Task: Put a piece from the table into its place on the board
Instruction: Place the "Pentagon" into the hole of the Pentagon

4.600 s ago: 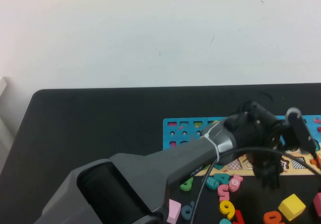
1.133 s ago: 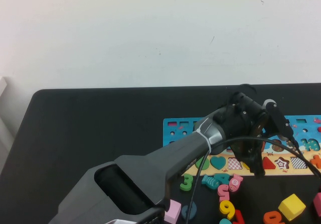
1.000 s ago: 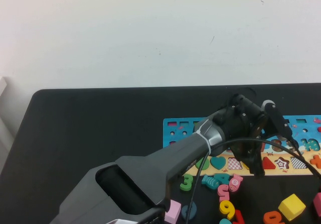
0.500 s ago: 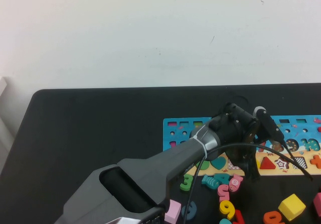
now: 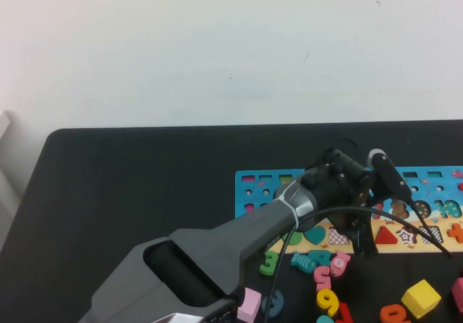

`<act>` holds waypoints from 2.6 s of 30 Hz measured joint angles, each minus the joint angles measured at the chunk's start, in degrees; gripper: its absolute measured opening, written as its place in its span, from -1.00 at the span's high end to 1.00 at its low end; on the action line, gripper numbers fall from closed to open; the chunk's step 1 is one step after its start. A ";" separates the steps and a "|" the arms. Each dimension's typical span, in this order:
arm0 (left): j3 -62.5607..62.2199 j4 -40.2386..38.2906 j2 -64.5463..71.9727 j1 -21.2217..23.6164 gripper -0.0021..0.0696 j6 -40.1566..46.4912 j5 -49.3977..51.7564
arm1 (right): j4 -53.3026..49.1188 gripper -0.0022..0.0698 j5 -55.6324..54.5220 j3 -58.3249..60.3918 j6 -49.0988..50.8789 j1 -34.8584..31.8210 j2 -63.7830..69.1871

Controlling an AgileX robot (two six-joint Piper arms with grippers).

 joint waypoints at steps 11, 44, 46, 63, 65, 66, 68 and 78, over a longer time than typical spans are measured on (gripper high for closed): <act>-0.91 -4.78 0.00 0.00 0.94 4.51 4.17 | 0.00 0.89 0.00 0.00 0.00 0.00 0.00; -1.18 -2.37 0.00 -2.32 0.94 1.33 -0.38 | 0.00 0.89 0.00 0.00 0.00 0.00 0.00; -1.18 -2.37 0.00 -2.32 0.94 1.33 -1.56 | 0.00 0.89 0.00 0.00 0.00 0.00 0.00; -1.31 0.53 0.85 -2.32 0.94 1.33 -2.99 | 0.00 0.89 0.00 0.00 0.00 0.00 0.00; -1.31 1.19 0.85 -2.32 0.94 1.33 -3.10 | 0.00 0.89 0.00 0.00 0.00 0.00 0.00; -1.31 1.44 0.72 -2.32 0.94 1.33 -3.24 | 0.00 0.89 0.00 0.00 0.00 0.00 0.00; -1.31 1.70 0.64 -2.32 0.94 1.33 -3.66 | 0.10 0.89 0.00 0.00 0.00 0.00 0.00; -3.17 -1.66 0.60 -2.32 0.94 1.33 -5.98 | 0.10 0.89 0.00 0.00 0.00 0.00 -0.08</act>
